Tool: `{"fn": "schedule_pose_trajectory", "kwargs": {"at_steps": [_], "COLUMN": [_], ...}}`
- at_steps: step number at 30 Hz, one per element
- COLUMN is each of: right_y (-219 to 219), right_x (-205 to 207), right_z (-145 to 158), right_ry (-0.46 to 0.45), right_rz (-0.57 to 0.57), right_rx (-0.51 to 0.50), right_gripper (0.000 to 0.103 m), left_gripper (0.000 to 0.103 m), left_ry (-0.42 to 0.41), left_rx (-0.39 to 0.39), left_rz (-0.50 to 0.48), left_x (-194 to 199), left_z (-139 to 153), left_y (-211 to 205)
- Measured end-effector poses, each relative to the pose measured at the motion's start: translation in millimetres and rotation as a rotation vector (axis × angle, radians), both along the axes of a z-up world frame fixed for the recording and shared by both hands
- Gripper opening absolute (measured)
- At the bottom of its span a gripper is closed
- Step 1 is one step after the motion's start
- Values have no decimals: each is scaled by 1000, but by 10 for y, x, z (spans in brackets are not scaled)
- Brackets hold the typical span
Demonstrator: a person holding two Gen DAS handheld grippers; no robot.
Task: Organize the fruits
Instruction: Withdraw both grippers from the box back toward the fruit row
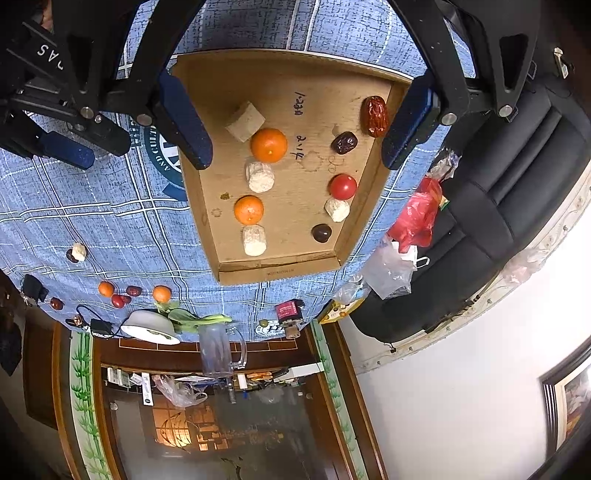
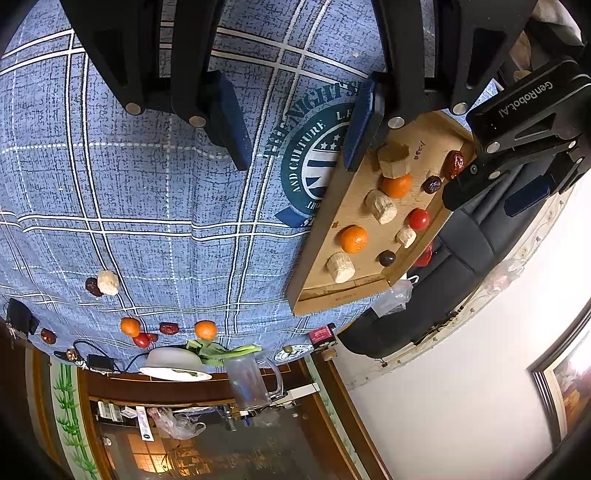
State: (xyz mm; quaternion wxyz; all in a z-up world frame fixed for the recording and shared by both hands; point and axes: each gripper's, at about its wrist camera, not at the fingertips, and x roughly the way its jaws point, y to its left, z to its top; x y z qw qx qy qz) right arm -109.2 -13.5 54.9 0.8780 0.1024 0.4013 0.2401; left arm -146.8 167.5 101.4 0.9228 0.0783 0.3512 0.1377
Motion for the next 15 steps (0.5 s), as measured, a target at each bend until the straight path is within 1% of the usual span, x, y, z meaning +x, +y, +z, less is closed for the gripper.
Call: {"fn": "schedule_pose_trajectory", "kwargs": {"at_steps": [3,7,11,13,15], "right_y": [-17,-43,-89,-177,-378], "right_x": [1,9,18,32,56], "right_z": [-6,-13,-16,8,72], "right_ry": [1,6,8,-1,-24], "right_rz": [-4,-14,-24,-44,-87], "right_rx": [-1,1,2,-6,-27], "right_gripper": [56,56,55,55,55], "left_gripper": [92,92,92,92,92], "left_ry": [-5,-18,4,3,16], "left_rx": [-9,-43,-72,-88,-110], "left_rz": [-12,-35,-46,-55,-69], "left_x": [2,-13,8,18,54], "left_z": [-20,-30,-53,-50,-46], "left_y": [-10,0,18,33,35]}}
